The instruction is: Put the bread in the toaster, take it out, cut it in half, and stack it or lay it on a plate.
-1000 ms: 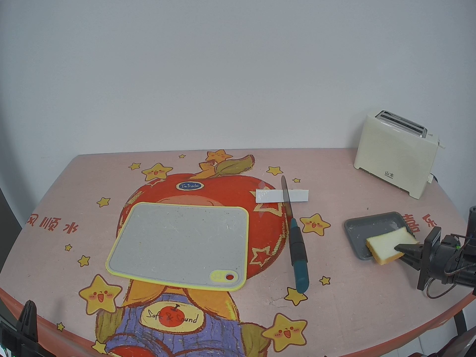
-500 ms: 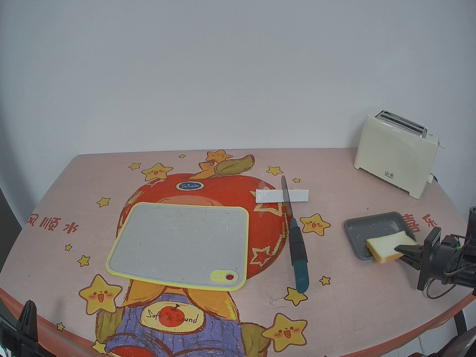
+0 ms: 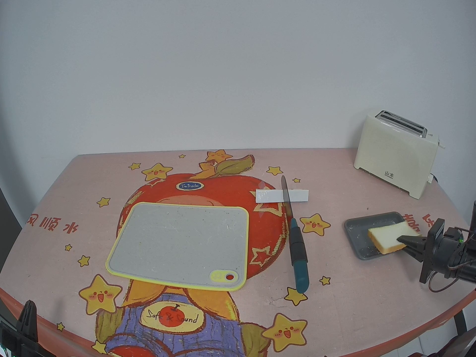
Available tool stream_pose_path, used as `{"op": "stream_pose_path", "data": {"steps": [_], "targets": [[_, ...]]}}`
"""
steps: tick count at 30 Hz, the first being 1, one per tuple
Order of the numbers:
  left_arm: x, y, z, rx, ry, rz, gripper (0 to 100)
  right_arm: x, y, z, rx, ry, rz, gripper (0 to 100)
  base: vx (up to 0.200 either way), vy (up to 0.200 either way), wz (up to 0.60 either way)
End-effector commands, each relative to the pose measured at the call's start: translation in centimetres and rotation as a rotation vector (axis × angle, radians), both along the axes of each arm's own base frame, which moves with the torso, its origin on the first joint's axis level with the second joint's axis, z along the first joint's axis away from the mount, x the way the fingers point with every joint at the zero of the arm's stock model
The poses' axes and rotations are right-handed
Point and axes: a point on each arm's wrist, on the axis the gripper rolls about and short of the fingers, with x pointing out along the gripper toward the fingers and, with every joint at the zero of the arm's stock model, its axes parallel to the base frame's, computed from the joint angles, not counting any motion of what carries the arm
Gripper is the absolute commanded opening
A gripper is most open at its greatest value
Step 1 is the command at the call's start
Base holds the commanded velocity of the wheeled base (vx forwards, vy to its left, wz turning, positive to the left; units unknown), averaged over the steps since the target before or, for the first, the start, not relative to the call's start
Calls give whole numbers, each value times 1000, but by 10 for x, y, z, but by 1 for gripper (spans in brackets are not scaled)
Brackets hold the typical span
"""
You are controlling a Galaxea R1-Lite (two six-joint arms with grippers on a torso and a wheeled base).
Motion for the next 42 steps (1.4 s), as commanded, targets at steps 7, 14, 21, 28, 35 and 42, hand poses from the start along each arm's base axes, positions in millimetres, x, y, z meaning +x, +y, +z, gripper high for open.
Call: {"op": "stream_pose_path", "data": {"steps": [7, 14, 21, 28, 35, 42], "targets": [[1, 0, -5, 0, 16, 0, 0, -9, 3, 27, 22, -147, 31, 0, 0, 0, 0], [1, 0, -5, 0, 16, 0, 0, -10, 3, 50, 35, -249, 32, 0, 0, 0, 0], [1, 0, -5, 0, 16, 1, 0, -12, 3, 59, 42, -291, 34, 0, 0, 0, 0], [1, 0, -5, 0, 16, 0, 0, -14, 3, 61, 33, -306, 34, 0, 0, 0, 0], [1, 0, -5, 0, 15, 1, 0, -16, 2, 56, -165, -374, 100, 0, 0, 0, 0], [1, 0, -5, 0, 15, 1, 0, -19, 1, 52, -395, -457, 174, 0, 0, 0, 0]]}}
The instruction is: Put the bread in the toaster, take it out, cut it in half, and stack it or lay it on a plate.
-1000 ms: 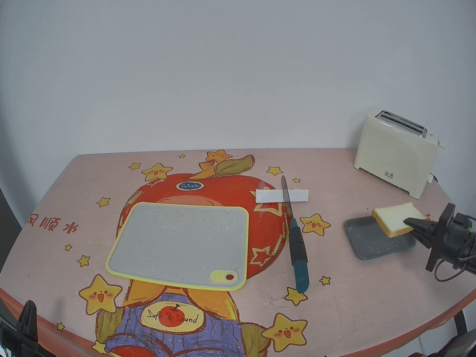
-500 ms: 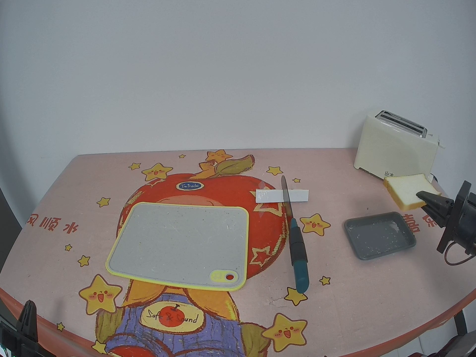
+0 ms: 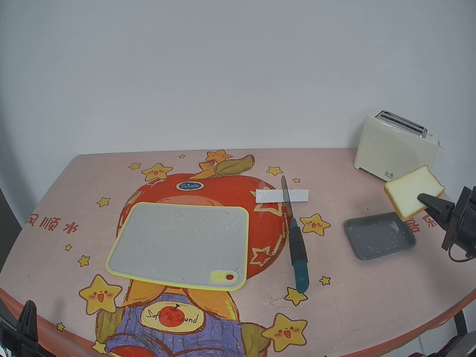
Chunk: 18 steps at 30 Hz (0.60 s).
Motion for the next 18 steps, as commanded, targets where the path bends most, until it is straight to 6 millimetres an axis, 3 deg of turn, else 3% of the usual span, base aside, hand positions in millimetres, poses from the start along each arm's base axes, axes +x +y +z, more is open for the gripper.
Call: {"op": "stream_pose_path", "data": {"steps": [1, 18], "targets": [[1, 0, -5, 0, 16, 0, 0, -2, -1, -3, -79, -24, 9, 0, 0, 0, 0], [1, 0, -5, 0, 16, 0, 0, -3, -2, -4, -548, -228, 87, 0, 0, 0, 0]]}}
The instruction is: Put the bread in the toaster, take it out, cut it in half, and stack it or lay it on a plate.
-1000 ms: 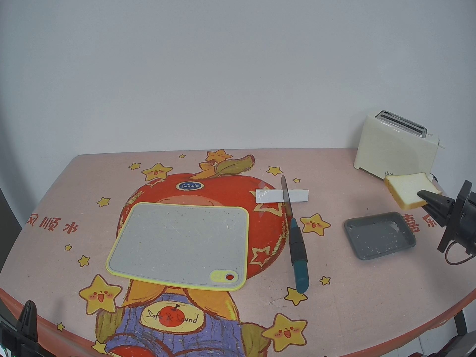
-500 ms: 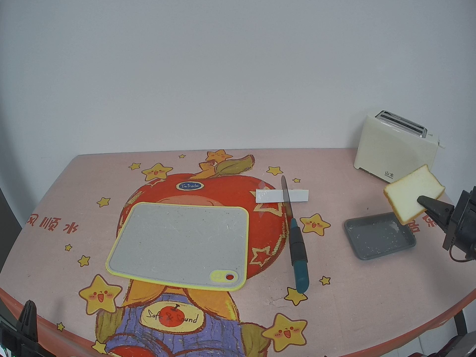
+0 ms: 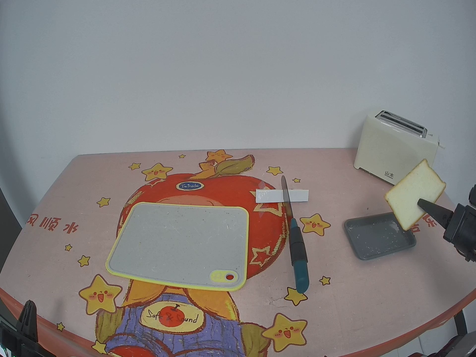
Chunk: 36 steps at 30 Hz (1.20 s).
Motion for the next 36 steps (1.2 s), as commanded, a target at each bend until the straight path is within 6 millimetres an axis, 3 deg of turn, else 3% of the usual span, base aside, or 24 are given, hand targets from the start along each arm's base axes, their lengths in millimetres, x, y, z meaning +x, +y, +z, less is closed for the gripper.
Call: {"op": "stream_pose_path", "data": {"steps": [1, 16, 26, 36], "targets": [[1, 0, -5, 0, 15, 1, 0, 0, 0, -2, -109, -38, 13, 0, 0, 0, 0], [1, 0, -5, 0, 15, 0, 0, -4, -1, -12, -418, -135, 84, 0, 0, 0, 0], [1, 0, -5, 0, 16, 0, 0, -4, -1, -12, -440, -142, 90, 0, 0, 0, 0], [1, 0, -5, 0, 18, 1, 0, 3, -2, 2, -438, -180, 68, 0, 0, 0, 0]]}}
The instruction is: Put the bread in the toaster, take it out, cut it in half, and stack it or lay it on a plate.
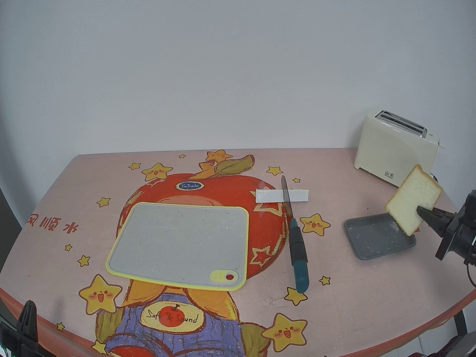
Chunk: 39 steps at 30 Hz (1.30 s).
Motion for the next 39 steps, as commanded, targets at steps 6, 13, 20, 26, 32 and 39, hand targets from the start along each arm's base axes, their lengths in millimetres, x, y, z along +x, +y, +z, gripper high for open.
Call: {"op": "stream_pose_path", "data": {"steps": [6, 13, 20, 26, 32, 39], "targets": [[1, 0, -5, 1, 15, 2, 0, 6, 1, 28, -3, 10, 5, 0, 0, 0, 0], [1, 0, -5, 1, 17, 3, 0, 6, 1, 46, -7, 29, 6, 0, 0, 0, 0], [1, 0, -5, 1, 15, 3, 0, 7, 2, 45, -30, 28, 11, 0, 0, -200, 0], [1, 0, -5, -1, 17, 3, 0, 8, 2, 48, -30, 20, 12, 0, 0, -200, 0], [1, 0, -5, -1, 15, 5, 0, 9, 1, 49, -45, 13, 14, 0, 0, -200, 0], [1, 0, -5, 1, 17, 6, 0, 14, 2, 52, -59, 6, 17, 0, 0, -200, 0]]}}
